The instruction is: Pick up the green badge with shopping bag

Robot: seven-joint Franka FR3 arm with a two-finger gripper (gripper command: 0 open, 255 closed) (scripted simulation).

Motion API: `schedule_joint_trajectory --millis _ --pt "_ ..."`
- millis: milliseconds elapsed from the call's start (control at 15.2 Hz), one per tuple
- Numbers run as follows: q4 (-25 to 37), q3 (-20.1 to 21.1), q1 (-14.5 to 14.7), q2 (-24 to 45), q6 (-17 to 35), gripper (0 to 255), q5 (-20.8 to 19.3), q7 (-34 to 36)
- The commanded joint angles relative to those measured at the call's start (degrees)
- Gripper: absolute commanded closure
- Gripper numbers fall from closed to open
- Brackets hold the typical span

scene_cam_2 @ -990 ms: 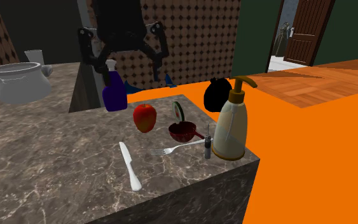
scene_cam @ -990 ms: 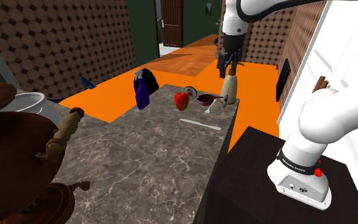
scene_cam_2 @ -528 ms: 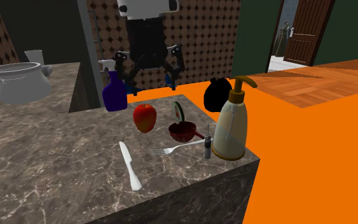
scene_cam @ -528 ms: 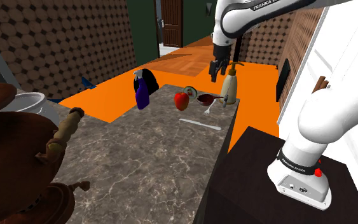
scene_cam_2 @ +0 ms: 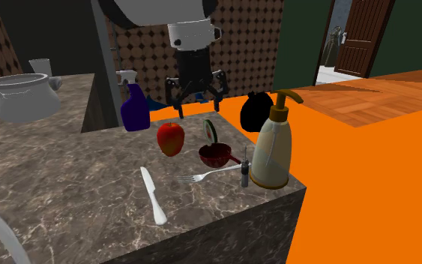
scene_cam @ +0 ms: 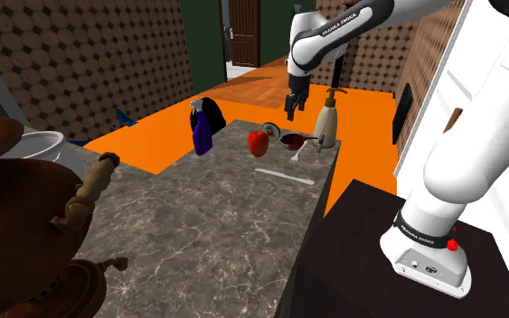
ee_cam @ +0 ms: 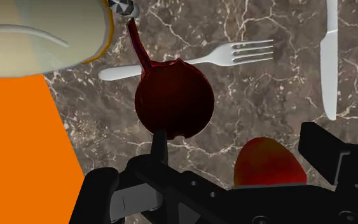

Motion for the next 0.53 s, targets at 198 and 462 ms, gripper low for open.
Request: schedule_joint_trajectory --millis 198,462 --pt "7.37 -1.42 -0.34 11.09 4.73 0 2.09 -5.95" --pt "14.62 -1.61 -1.24 20.0 7.06 0 4.4 -10.64"
